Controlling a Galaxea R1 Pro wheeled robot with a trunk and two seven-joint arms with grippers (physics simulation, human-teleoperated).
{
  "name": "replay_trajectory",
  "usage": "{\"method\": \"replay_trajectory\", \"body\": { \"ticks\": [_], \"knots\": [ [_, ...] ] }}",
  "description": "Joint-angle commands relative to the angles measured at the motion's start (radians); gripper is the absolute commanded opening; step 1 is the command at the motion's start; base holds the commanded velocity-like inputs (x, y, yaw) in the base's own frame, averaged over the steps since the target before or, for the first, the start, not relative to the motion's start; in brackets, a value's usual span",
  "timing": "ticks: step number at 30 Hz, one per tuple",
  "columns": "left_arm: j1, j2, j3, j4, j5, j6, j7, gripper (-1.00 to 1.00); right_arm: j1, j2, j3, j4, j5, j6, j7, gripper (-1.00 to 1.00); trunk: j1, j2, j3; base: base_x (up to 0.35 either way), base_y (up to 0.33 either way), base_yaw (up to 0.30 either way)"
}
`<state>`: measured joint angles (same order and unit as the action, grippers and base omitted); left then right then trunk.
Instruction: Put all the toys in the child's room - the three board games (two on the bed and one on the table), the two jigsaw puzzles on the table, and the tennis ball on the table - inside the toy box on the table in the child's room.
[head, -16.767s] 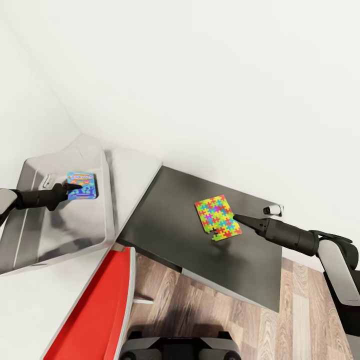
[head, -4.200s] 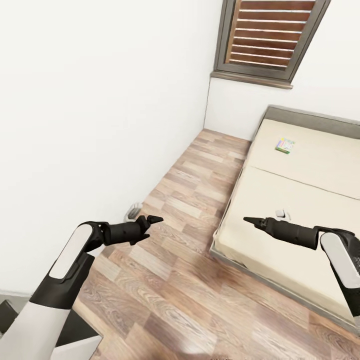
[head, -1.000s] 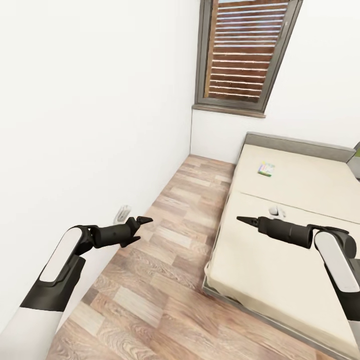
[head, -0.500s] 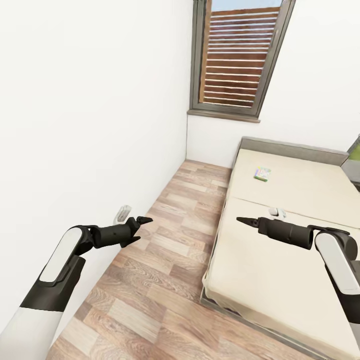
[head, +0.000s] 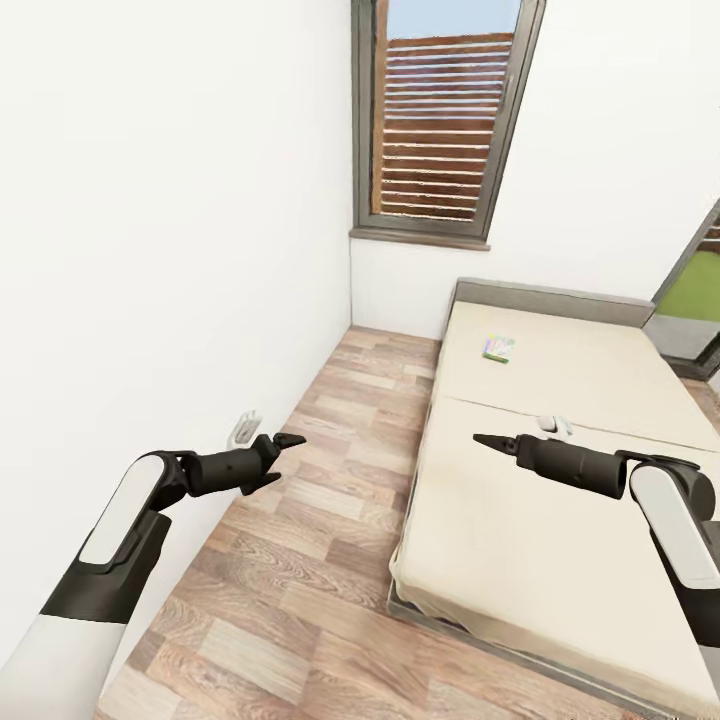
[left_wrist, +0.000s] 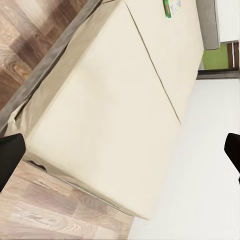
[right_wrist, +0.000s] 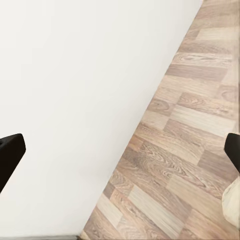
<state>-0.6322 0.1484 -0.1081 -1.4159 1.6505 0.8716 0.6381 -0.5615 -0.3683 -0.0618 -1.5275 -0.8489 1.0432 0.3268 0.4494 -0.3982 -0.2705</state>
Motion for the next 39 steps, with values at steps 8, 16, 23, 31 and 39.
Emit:
{"method": "replay_trajectory", "body": {
  "ticks": [8, 16, 23, 31, 39],
  "knots": [
    [0.000, 0.001, -0.001, 0.004, 0.011, -0.002, 0.011, 1.00, -0.003, 0.000, 0.000, 0.002, 0.010, 0.004, 0.010, 1.00, 0.001, -0.002, 0.010, 0.002, 0.000, -0.176],
    [0.000, 0.002, -0.001, 0.018, 0.011, -0.003, 0.011, 1.00, -0.004, 0.000, 0.000, 0.004, 0.008, 0.004, 0.011, 1.00, 0.001, -0.002, 0.022, 0.001, 0.000, -0.156],
    [-0.001, 0.002, 0.000, 0.023, 0.011, -0.003, 0.012, 1.00, -0.001, -0.001, -0.003, 0.001, 0.006, 0.004, 0.017, 1.00, 0.001, -0.002, 0.027, 0.000, 0.000, -0.071],
    [-0.001, 0.001, 0.000, 0.025, 0.011, -0.003, 0.011, 1.00, 0.003, -0.001, -0.005, 0.004, 0.008, 0.004, 0.021, 1.00, 0.001, -0.002, 0.029, 0.000, 0.000, -0.024],
    [-0.001, 0.002, -0.001, 0.026, 0.010, -0.003, 0.010, 1.00, 0.003, 0.000, -0.004, 0.009, 0.011, 0.004, 0.022, 1.00, 0.001, -0.002, 0.030, 0.007, 0.000, -0.007]
  ]
}}
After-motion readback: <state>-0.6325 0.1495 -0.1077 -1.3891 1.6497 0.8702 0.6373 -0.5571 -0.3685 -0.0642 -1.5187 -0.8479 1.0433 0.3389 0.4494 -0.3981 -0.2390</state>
